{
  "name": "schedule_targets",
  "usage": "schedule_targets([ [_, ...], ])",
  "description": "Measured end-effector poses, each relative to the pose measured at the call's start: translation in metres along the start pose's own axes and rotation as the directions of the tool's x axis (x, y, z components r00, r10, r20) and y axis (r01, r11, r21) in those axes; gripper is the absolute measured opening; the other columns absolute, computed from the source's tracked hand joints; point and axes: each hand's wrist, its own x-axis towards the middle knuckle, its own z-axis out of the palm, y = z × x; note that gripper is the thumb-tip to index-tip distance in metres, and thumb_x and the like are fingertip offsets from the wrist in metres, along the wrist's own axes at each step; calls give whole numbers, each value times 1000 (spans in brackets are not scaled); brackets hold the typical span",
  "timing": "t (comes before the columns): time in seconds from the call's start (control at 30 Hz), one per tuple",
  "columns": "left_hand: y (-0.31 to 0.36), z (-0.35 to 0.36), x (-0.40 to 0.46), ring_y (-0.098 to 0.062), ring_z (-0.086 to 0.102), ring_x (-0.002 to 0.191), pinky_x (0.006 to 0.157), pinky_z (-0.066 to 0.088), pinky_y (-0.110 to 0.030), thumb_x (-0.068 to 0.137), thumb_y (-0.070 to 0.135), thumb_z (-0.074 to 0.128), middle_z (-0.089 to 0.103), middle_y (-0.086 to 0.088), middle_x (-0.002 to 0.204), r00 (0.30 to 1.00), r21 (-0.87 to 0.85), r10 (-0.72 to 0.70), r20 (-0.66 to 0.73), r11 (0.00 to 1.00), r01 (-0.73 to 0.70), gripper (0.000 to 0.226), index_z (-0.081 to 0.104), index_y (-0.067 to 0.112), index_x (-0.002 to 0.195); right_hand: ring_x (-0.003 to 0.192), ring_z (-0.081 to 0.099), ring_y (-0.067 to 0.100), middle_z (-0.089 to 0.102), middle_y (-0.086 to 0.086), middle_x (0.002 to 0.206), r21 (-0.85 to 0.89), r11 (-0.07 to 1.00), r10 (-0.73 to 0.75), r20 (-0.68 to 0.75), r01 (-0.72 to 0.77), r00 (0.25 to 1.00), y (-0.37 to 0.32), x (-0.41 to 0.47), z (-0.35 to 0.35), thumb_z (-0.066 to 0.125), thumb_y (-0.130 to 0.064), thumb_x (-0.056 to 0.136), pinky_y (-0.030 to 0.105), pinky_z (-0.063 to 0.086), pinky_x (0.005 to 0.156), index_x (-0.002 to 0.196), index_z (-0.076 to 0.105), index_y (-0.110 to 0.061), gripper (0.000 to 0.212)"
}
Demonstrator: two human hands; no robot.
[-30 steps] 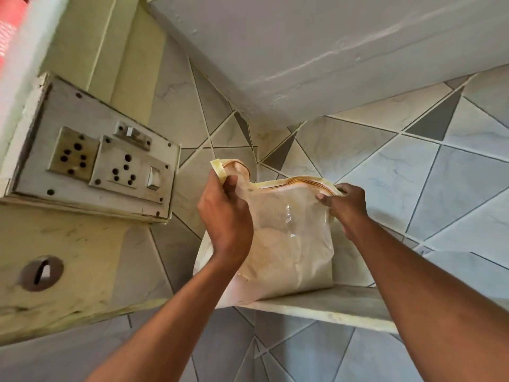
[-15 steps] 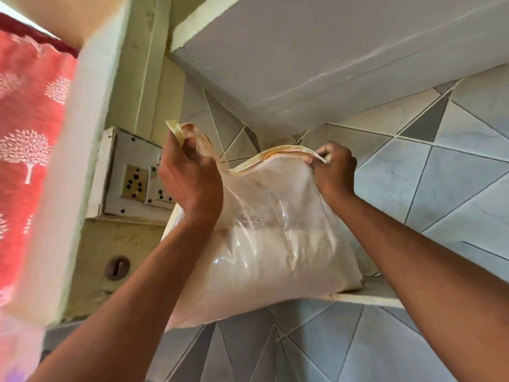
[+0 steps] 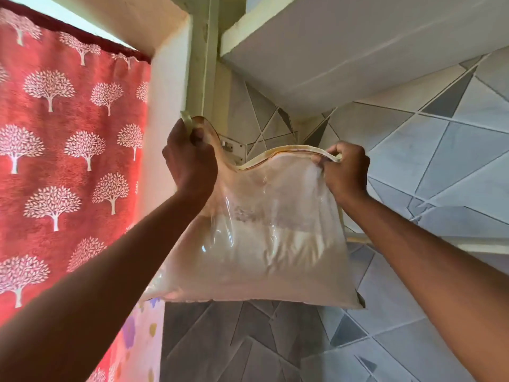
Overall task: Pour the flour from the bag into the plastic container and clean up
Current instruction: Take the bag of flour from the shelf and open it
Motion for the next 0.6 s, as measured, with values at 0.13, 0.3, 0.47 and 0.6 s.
schedule_targets([
  [0.13,1,-41,-38,-33,49,70,64,35,-40,80,2,41,54,-5,66,997,28,-38,70,999,36,17,58,1,82,77,61,24,70,4,80,-5,999,52,59,-52,997,-3,-49,-38,82,-22,79,29,43,67,79,70,-16,14],
  [0.3,-9,-71,-94,-39,52,70,64,45,-46,75,3,41,59,-11,68,973,9,-149,175,989,149,20,60,2,82,72,55,23,70,5,77,-80,995,73,85,-66,994,8,-100,-91,84,-24,77,27,32,67,79,73,-11,17],
  [0.47,-25,-87,-160,-34,60,75,62,42,-34,77,13,44,65,-5,74,915,142,-338,218,939,313,22,64,14,85,72,57,18,62,-2,72,-127,980,169,147,-151,975,32,-146,-139,85,-23,74,26,34,68,77,73,-11,18],
  [0.6,-37,-90,-213,-37,64,82,73,52,-42,80,11,47,69,-18,85,852,208,-452,265,889,407,26,69,3,91,58,53,5,58,-14,61,-186,954,266,167,-235,949,56,-184,-168,86,-22,72,23,34,63,72,73,-13,15],
])
